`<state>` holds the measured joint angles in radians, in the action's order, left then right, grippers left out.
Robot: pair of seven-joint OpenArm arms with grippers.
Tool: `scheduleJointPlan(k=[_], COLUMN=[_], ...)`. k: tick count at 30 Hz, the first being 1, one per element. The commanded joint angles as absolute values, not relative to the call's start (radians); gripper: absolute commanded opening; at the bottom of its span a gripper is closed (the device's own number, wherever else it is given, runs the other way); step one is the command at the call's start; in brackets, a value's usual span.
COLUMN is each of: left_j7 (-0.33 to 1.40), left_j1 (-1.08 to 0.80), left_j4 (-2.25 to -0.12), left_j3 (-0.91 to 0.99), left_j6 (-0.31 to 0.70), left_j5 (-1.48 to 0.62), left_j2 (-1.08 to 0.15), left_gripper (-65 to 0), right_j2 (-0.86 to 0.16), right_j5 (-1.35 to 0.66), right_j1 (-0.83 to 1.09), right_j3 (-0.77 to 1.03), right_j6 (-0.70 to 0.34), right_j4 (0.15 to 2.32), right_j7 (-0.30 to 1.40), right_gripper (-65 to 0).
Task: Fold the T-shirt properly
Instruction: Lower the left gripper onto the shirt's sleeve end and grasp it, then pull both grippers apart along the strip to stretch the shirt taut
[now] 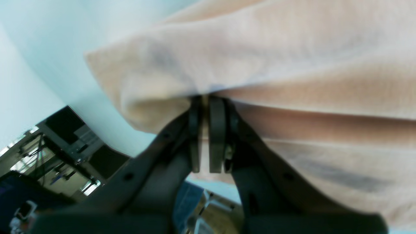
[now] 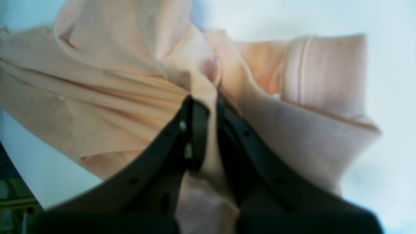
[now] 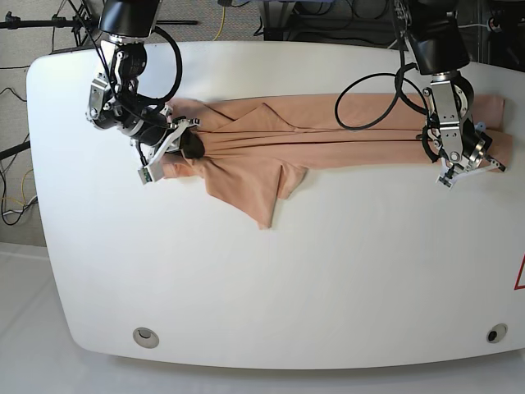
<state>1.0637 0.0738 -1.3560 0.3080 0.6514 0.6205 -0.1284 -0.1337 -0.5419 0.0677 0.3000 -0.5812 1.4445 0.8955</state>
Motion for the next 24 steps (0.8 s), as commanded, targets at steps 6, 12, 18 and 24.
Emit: scheduleJointPlan(k=[6,12,18,24], left_j7=[0.895,0.863,0.820,0.800], left_j1=[0.111,0.176,0.222,0.277], left_j4=[-1.211,-1.135,-1.096,-1.044], left_j3=[0.303,0.303,0.303,0.298], left_j6=[0.698,0.698,0.698,0.698], left_j5=[0.409,0.409,0.409,0.409], left_j2=[-0.079,-0.079,-0.077,-0.076], left_gripper=[-60.8,-60.8,-60.8,-60.8], right_j2=[-0.162,-0.163,-0.163,-0.163], right_j5=[-0.470,-0.469,-0.467,-0.378], right_j1=[0.001,-0.048,-0.077,-0.127], right_j3=[0.314,0.317,0.314,0.318], right_j6=[-0.544,-0.544,-0.541,-0.501], right_j4=[1.339,1.282,1.248,1.207], right_j7=[0.906,0.880,0.826,0.814], right_gripper=[-65.0,-65.0,-65.0,-65.0])
